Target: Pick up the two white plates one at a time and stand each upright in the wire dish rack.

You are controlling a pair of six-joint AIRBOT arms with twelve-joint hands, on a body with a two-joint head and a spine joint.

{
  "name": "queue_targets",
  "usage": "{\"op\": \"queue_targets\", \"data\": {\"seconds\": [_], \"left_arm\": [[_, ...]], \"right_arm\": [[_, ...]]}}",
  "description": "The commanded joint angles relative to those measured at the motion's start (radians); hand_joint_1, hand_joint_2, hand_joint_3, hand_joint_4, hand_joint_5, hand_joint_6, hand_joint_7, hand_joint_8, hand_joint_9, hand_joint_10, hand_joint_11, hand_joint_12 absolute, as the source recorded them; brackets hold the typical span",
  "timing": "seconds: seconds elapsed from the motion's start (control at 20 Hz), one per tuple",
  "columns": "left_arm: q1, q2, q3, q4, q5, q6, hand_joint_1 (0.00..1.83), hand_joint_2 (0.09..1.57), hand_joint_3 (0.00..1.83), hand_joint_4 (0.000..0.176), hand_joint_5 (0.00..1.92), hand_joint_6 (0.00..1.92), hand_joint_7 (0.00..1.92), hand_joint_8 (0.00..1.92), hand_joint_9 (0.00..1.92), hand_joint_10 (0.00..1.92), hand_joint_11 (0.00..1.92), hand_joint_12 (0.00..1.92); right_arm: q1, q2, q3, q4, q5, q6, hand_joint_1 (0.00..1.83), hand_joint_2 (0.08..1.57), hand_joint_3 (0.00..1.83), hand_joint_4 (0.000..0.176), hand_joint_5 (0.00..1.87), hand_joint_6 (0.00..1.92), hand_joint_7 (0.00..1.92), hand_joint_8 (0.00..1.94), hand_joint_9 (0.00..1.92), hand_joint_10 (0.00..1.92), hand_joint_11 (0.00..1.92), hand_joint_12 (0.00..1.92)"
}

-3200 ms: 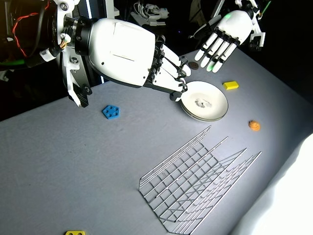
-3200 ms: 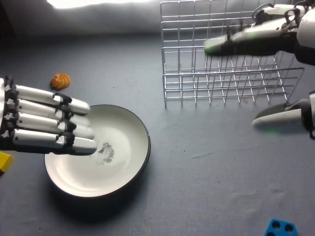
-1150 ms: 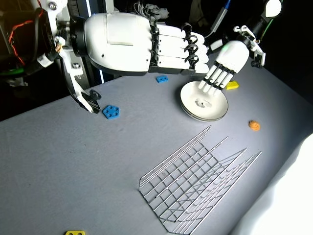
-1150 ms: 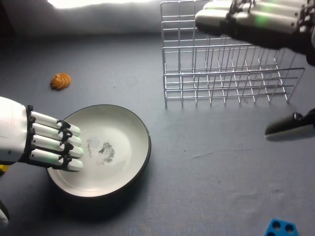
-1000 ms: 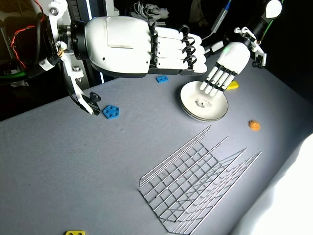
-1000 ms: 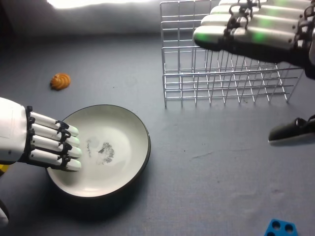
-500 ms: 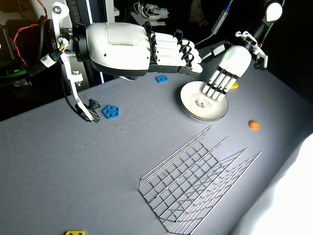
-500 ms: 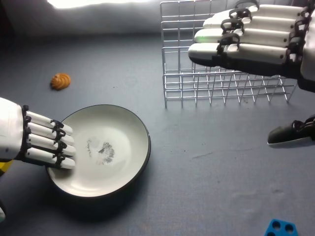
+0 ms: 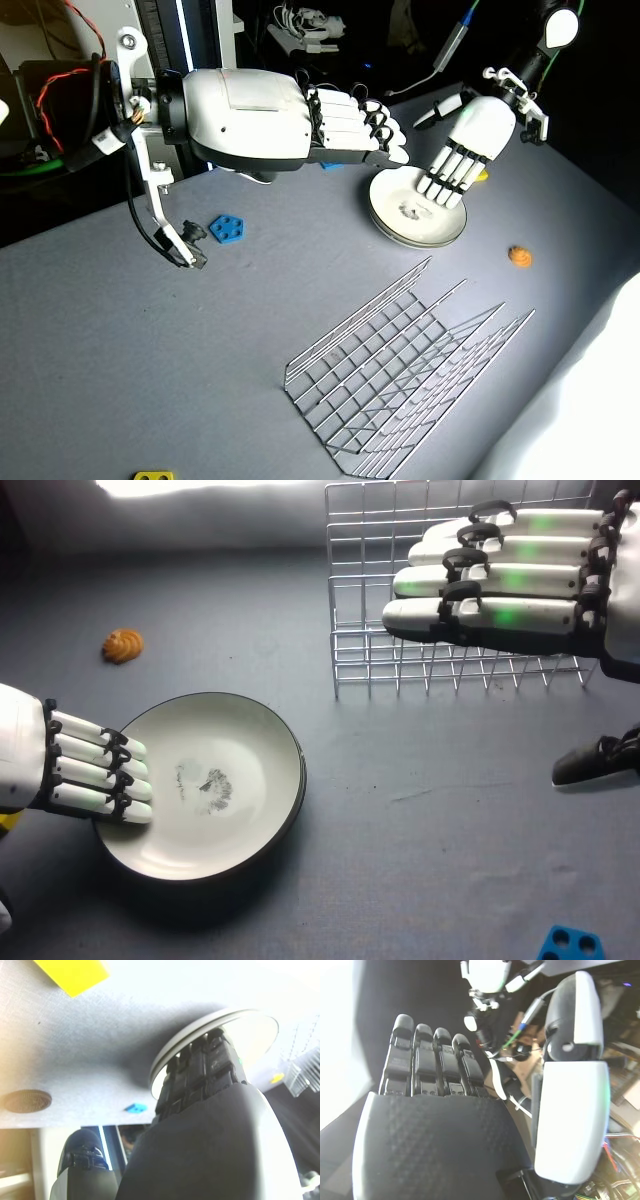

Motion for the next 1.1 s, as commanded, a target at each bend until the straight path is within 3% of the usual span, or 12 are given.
{"op": "queue_targets", "data": {"seconds": [0.0,0.1,0.85,1.05], "left_arm": [[0.001,-0.001,-0.003,-0.036,-0.020,0.001,0.00,1.05,0.02,0.000,0.01,0.00,0.02,0.01,0.01,0.00,0.00,0.00],[0.001,-0.005,-0.015,-0.036,-0.020,0.004,0.00,1.06,0.02,0.000,0.01,0.00,0.03,0.01,0.02,0.01,0.00,0.00],[-0.054,-0.094,-0.058,-0.036,0.027,0.016,0.00,1.04,0.00,0.000,0.00,0.00,0.00,0.00,0.00,0.00,0.00,0.00],[-0.067,-0.104,-0.060,-0.036,0.031,0.012,0.00,1.04,0.00,0.000,0.00,0.00,0.01,0.00,0.00,0.00,0.00,0.00]], "right_arm": [[0.012,-0.001,0.003,0.052,0.083,-0.008,1.00,0.88,0.00,0.000,0.00,0.00,0.00,0.00,0.00,0.00,0.00,0.09],[0.013,-0.010,0.003,0.052,0.055,-0.043,0.99,0.89,0.00,0.000,0.00,0.00,0.00,0.00,0.00,0.00,0.00,0.01],[0.021,-0.069,0.009,0.028,-0.023,-0.151,1.01,0.89,0.00,0.000,0.00,0.00,0.00,0.00,0.00,0.00,0.00,0.03],[0.035,-0.117,0.023,0.015,-0.116,-0.228,1.05,0.88,0.00,0.000,0.00,0.00,0.00,0.00,0.00,0.00,0.00,0.20]]}}
